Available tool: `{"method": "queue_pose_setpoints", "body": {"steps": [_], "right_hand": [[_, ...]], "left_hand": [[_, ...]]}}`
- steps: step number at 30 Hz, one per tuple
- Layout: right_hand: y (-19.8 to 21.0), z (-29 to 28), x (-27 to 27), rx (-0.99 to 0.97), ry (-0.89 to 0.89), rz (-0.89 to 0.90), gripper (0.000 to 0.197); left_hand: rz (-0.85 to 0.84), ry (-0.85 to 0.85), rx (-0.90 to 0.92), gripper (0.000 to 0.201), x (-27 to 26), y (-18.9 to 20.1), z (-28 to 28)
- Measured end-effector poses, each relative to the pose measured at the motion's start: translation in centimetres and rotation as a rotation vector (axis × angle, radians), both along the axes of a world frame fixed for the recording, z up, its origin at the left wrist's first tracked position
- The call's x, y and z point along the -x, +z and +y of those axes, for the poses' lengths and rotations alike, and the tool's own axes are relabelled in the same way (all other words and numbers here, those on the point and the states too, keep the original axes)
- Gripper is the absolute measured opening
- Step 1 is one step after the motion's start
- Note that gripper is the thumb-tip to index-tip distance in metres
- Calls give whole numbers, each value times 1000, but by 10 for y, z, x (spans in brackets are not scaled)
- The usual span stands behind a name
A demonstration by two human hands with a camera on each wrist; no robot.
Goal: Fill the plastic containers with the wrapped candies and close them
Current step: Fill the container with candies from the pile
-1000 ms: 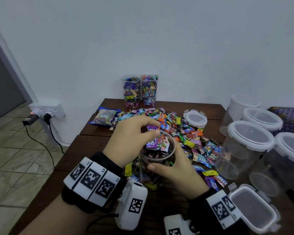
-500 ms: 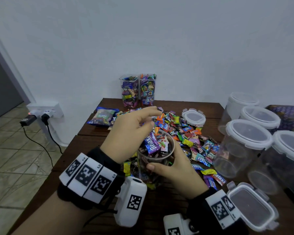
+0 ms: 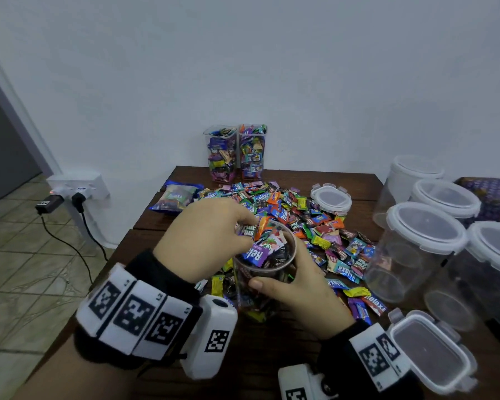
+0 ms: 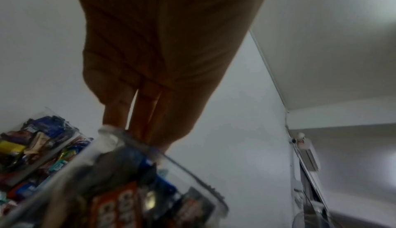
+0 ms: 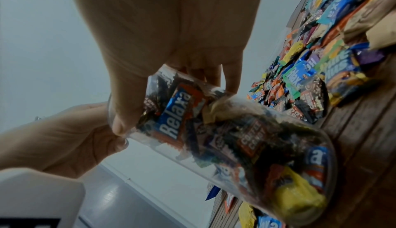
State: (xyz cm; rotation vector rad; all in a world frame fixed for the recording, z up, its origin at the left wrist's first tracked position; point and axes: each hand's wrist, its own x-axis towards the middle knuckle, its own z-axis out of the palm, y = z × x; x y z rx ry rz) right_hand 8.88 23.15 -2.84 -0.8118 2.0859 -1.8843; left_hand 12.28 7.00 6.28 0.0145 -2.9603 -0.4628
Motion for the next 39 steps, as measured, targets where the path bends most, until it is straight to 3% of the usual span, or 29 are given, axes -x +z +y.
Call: {"method": "queue_pose_setpoints", "body": {"steps": [5, 11, 18, 23, 27, 31, 33, 36, 39], "right_hand": [[-1, 0, 0, 9, 1, 13, 67], [-5, 0, 3, 4, -8, 9, 71], [-8, 0, 4, -15, -7, 28, 75], [-21, 11, 15, -246, 58, 108, 84], [-33, 16, 33, -555, -51, 125, 89], [-48, 13, 50, -761, -165, 217, 72], [-54, 11, 56, -835, -201, 228, 74], [-62, 8, 65, -929, -243, 287, 86], [-57, 6, 66, -1033, -216, 268, 72]], "left_hand": [[-63, -109, 164, 36, 3, 2, 12], [117, -23, 25, 28, 9, 11, 9], [35, -89, -165, 23, 14, -4, 16], [251, 4, -408, 19, 8, -13, 8], [194, 33, -407, 44, 6, -19, 4], [49, 16, -427, 75, 4, -26, 4], [-15, 7, -469, 89, 2, -29, 6], [-59, -6, -476, 96, 0, -34, 6], [-112, -12, -464, 108, 0, -38, 2]]}}
